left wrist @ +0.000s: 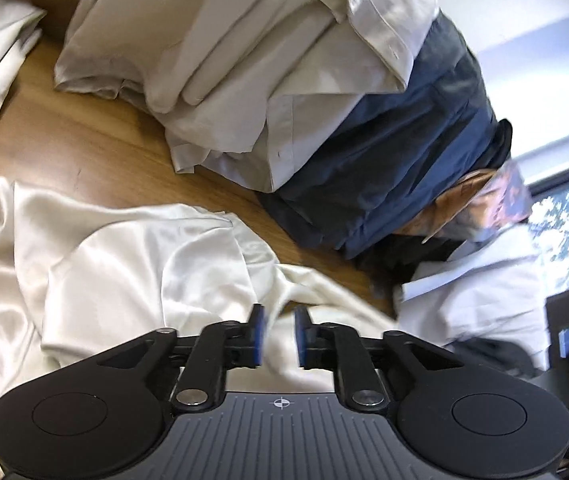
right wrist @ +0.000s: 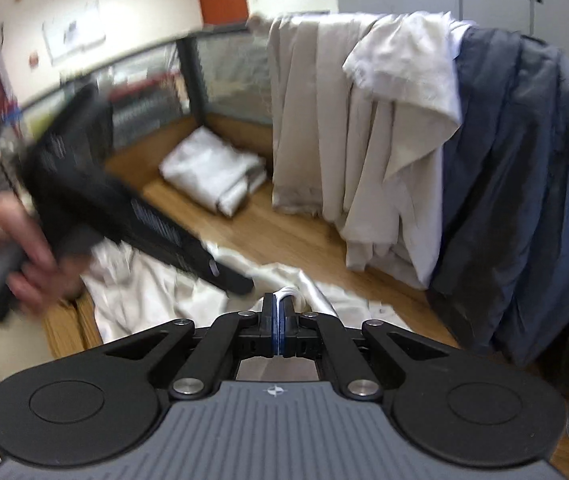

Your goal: Fold clothes

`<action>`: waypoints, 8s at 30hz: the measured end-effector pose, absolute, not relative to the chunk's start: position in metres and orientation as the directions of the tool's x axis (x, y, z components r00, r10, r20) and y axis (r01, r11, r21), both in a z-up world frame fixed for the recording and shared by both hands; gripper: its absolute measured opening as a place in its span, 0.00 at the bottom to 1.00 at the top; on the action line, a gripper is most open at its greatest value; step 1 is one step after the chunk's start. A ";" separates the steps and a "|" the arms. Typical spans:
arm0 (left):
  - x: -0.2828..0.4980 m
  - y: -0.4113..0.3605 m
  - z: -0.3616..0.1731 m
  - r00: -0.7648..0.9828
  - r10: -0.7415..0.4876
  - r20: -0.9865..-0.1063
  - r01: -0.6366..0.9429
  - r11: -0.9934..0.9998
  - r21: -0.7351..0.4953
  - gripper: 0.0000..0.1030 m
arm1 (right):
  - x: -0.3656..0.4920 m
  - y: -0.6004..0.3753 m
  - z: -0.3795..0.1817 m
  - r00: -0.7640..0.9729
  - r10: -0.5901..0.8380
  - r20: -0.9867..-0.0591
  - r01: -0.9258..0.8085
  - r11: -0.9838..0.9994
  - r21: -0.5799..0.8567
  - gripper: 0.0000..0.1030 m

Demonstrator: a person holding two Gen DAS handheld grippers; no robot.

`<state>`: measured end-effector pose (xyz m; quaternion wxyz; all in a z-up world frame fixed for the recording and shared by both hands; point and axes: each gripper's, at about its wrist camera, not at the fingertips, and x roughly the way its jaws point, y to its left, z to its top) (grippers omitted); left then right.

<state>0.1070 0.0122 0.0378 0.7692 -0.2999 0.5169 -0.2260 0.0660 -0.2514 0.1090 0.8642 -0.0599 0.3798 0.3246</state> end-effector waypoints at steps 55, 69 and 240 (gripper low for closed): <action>0.057 0.011 0.036 0.416 -0.571 -0.708 0.095 0.801 -0.590 0.05 | 0.090 -0.205 0.037 0.227 0.389 -0.893 -0.650 0.743 0.158 0.04; 0.051 -0.013 0.040 0.365 -0.573 -0.734 0.242 0.820 -0.519 0.05 | 0.115 -0.215 0.080 0.133 0.625 -0.769 -0.668 0.630 0.396 0.05; 0.015 -0.019 -0.018 0.471 -0.234 -0.850 0.090 0.972 -0.218 0.84 | 0.008 -0.369 -0.009 0.449 0.346 -0.824 -0.350 0.917 0.194 0.80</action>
